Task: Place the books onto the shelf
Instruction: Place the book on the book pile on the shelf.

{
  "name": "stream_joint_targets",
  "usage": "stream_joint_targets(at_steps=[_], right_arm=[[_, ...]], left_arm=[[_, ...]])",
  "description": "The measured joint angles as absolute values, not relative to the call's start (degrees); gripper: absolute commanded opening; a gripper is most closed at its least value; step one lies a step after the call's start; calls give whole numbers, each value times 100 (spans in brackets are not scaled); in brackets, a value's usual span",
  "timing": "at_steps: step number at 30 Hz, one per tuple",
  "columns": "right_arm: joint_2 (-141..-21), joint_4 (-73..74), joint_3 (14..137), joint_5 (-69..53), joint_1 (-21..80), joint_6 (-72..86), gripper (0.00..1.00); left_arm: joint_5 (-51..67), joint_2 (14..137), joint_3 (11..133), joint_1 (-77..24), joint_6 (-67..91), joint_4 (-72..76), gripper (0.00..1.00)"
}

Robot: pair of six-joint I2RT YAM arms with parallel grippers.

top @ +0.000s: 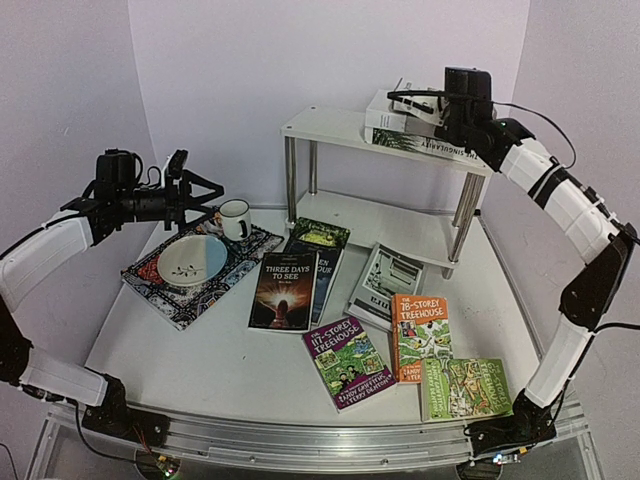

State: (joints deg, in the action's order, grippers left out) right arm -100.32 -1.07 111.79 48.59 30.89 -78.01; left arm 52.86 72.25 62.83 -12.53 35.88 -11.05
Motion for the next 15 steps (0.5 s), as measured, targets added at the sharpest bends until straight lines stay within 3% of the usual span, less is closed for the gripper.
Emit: stream_joint_targets(at_steps=[11,15], right_arm=[[-9888,-120,11155,4780,3089,-7783,98],[-9832,-123,11145,4756,3089,-7740,98]], left_arm=[[5293,7254,6283,-1253,3593,-1105,98],[5295,7255,6282,-1253,3594,-1105,98]])
